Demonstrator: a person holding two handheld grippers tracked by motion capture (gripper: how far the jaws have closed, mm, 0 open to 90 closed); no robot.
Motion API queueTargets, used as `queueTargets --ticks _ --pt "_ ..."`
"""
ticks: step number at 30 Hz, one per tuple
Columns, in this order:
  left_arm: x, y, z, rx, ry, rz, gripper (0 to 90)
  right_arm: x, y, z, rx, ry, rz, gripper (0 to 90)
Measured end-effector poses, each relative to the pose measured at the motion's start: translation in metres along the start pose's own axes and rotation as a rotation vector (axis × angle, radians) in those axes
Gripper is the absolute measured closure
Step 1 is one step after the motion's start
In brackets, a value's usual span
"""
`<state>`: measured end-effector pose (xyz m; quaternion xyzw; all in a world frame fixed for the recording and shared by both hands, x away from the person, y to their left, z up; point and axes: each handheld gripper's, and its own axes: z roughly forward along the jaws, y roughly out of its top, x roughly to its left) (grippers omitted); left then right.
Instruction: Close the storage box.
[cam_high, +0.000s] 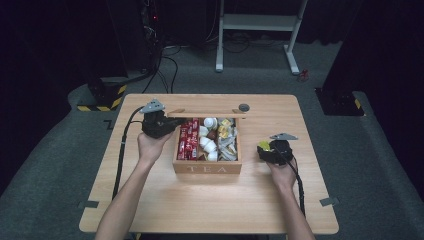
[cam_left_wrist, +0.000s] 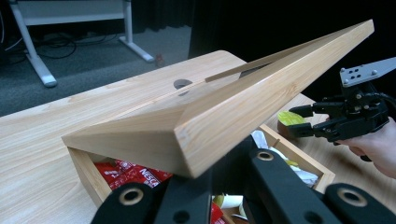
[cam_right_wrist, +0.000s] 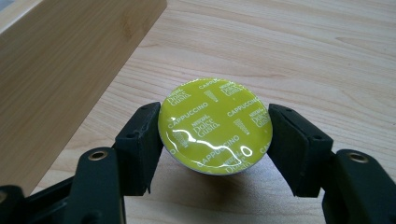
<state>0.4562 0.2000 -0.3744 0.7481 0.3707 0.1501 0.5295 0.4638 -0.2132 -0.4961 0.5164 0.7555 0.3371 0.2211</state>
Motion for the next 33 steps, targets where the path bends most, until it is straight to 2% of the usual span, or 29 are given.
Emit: queueTargets --ticks 16,25,33 --pt "0.0002 -0.0002 0.0000 -0.002 -0.002 0.000 90.0 0.0006 -0.0017 0.0054 0.010 0.020 0.004 36.1" --pt "-0.0001 -0.0003 0.0004 -0.003 -0.003 -0.005 90.0 -0.0010 -0.0010 0.0029 -0.010 0.037 -0.006 30.9" --pt "0.0000 -0.0005 0.0003 -0.002 -0.005 -0.004 90.0 0.0006 -0.0010 -0.0038 -0.029 0.059 -0.007 30.1"
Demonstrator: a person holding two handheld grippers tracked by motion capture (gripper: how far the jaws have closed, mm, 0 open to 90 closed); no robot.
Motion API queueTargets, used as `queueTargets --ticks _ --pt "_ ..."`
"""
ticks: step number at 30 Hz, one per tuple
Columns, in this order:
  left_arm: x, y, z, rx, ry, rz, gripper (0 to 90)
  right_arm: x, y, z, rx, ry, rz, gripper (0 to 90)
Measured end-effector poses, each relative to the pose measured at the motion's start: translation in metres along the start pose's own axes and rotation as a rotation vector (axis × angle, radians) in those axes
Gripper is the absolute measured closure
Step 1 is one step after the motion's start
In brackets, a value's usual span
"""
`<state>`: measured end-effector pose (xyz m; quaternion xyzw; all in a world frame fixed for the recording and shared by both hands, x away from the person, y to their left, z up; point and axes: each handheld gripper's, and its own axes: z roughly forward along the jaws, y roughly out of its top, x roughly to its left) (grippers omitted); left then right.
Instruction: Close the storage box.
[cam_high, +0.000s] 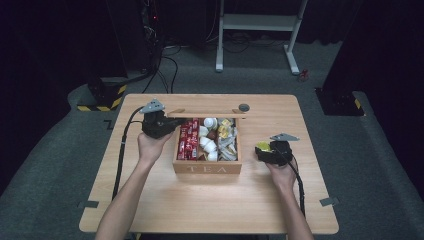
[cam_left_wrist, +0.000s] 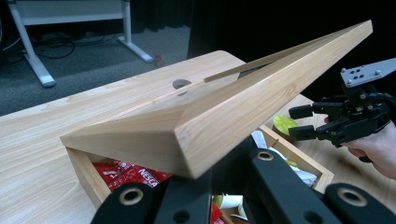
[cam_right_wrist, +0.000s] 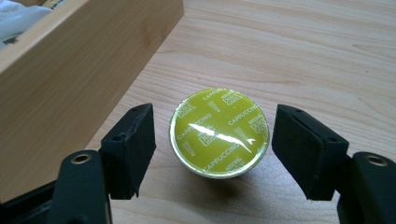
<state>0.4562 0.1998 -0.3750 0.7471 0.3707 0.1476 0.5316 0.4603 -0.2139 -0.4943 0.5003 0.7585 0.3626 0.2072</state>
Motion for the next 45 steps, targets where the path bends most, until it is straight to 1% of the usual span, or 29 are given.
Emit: queueTargets --ticks 9,12,13,15,18,20,22,24,30,35,36,37,41,44,45 --pt "0.000 -0.001 0.000 0.002 -0.001 -0.001 90.0 -0.001 0.000 -0.010 -0.033 0.018 0.013 29.1" --pt "0.000 -0.002 0.000 0.004 0.001 0.001 90.0 0.001 0.001 -0.013 -0.048 0.028 0.007 29.1" --pt "0.000 -0.002 0.000 0.005 0.002 -0.001 90.0 0.002 0.001 -0.014 -0.048 0.031 0.013 29.2" --pt "0.001 -0.002 0.000 0.006 0.005 0.002 90.0 0.002 0.002 -0.015 -0.059 0.034 0.004 29.4" --pt "0.000 -0.002 -0.001 -0.002 0.003 -0.004 90.0 0.002 0.002 -0.017 -0.072 0.036 0.006 29.5" --pt "0.000 -0.003 -0.001 0.004 0.001 0.003 90.0 0.001 0.001 -0.018 -0.078 0.046 0.018 29.7" --pt "0.000 -0.004 -0.001 0.004 0.002 0.001 90.0 0.002 -0.001 -0.020 -0.087 0.053 0.020 29.9" --pt "0.000 -0.004 -0.001 0.001 0.001 -0.003 90.0 0.002 -0.002 -0.022 -0.096 0.051 0.009 30.0" --pt "-0.002 -0.005 -0.001 0.001 0.000 -0.002 90.0 -0.002 -0.008 -0.036 -0.133 0.062 0.031 30.4" --pt "-0.001 -0.006 -0.001 -0.004 -0.007 -0.007 90.0 -0.003 -0.015 -0.048 -0.144 0.067 0.037 30.7" --pt "-0.002 -0.006 -0.001 -0.005 -0.006 -0.006 90.0 -0.004 -0.017 -0.052 -0.149 0.069 0.049 31.1" --pt "-0.002 -0.006 -0.002 -0.003 -0.004 -0.001 90.0 -0.004 -0.017 -0.054 -0.152 0.071 0.046 31.3" --pt "-0.002 -0.007 -0.003 -0.009 -0.009 0.002 90.0 -0.005 -0.027 -0.063 -0.165 0.074 0.059 32.5" --pt "-0.001 -0.009 -0.003 -0.015 -0.017 -0.003 90.0 -0.004 -0.036 -0.067 -0.157 0.067 0.063 33.0" --pt "-0.001 -0.009 -0.003 -0.014 -0.016 0.003 90.0 -0.004 -0.037 -0.068 -0.159 0.065 0.058 33.6"
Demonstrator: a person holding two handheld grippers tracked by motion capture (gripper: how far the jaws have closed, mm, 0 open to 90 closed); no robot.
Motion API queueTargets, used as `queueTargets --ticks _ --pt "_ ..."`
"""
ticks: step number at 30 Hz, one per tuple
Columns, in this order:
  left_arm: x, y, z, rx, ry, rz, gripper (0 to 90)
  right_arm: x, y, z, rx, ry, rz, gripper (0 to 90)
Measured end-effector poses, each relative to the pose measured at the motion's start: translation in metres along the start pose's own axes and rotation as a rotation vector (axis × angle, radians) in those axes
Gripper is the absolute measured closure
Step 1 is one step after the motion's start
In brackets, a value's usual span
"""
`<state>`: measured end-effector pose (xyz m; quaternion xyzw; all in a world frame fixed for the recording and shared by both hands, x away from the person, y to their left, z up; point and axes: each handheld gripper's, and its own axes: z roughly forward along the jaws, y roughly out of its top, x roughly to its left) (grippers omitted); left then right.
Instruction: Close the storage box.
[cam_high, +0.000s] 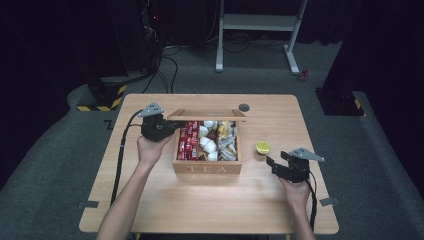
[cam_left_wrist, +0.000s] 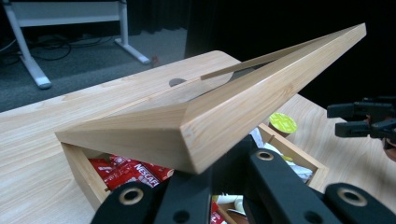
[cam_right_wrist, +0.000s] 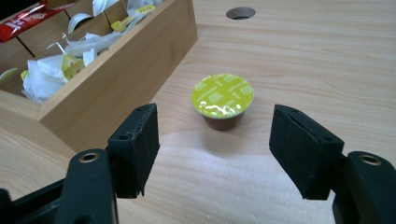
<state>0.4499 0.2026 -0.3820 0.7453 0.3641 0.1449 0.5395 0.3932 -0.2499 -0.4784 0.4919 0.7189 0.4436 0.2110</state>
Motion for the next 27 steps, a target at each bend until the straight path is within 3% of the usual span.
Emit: queueTargets --ticks 8,16,27 --pt "-0.001 -0.002 -0.002 0.003 0.005 0.002 90.0 0.005 -0.013 -0.002 0.001 -0.006 -0.004 36.1" --pt "-0.002 -0.004 -0.005 0.007 0.013 0.004 90.0 0.005 -0.030 0.006 0.139 -0.039 -0.037 36.9" --pt "-0.004 -0.006 -0.005 0.021 0.019 0.017 90.0 0.006 -0.046 0.012 0.192 -0.104 -0.070 36.7"
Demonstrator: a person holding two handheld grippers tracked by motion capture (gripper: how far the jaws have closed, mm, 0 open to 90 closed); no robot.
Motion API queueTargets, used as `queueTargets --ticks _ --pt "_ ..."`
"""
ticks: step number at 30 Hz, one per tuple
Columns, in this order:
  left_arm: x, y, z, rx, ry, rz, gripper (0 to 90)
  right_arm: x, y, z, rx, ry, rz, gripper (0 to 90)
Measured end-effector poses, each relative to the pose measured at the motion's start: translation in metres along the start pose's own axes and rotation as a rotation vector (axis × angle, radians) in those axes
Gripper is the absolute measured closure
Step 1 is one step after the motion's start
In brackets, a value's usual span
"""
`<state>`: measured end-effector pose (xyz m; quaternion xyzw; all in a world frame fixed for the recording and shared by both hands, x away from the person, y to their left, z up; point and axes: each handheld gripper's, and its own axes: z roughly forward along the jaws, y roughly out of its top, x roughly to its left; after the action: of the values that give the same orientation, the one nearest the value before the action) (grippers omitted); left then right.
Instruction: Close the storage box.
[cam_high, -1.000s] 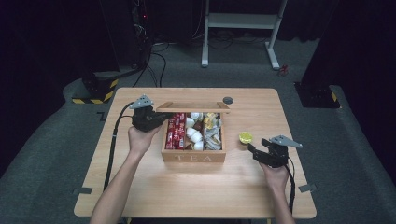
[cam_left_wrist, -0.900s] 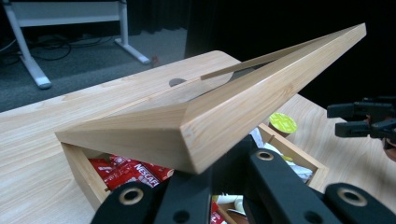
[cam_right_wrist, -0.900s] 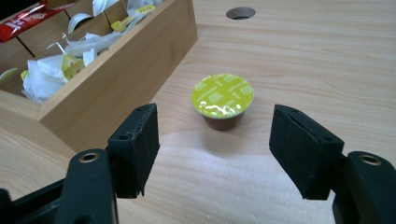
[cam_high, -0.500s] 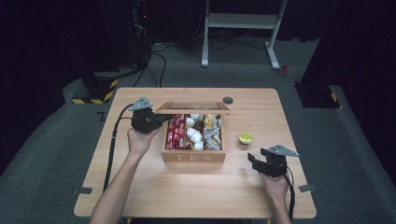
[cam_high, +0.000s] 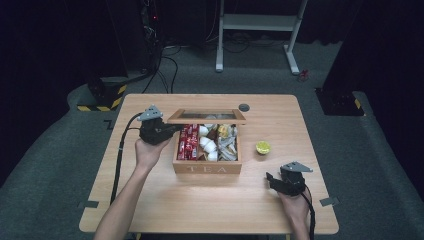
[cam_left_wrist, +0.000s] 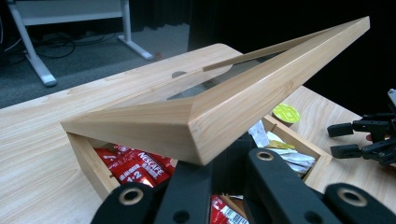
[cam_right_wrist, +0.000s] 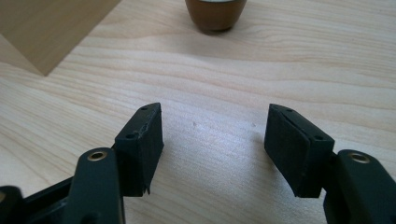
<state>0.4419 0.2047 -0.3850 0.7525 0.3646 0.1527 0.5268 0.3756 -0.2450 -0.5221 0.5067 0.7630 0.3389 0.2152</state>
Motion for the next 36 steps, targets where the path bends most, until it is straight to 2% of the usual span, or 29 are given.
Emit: queueTargets --ticks 2,4,13,22,30,36 --pt "-0.001 0.000 0.000 0.004 0.004 0.003 90.0 0.001 0.000 0.001 0.003 -0.025 -0.019 36.6" --pt "-0.001 0.000 0.000 0.015 0.007 0.008 90.0 0.002 0.000 0.001 0.007 -0.032 -0.021 36.2" --pt "-0.002 -0.008 0.001 0.022 -0.004 0.006 90.0 0.001 0.001 0.002 0.014 -0.022 -0.018 29.9" --pt "0.001 -0.015 -0.003 0.021 -0.006 0.000 90.0 0.002 0.001 0.002 0.015 -0.025 -0.013 29.3" --pt "0.001 -0.026 0.002 0.035 -0.016 -0.013 90.0 0.002 0.001 0.003 0.018 -0.024 -0.013 29.0" --pt "0.000 -0.031 0.001 0.056 -0.013 0.001 90.0 0.002 0.001 0.003 0.018 -0.024 -0.014 28.9"
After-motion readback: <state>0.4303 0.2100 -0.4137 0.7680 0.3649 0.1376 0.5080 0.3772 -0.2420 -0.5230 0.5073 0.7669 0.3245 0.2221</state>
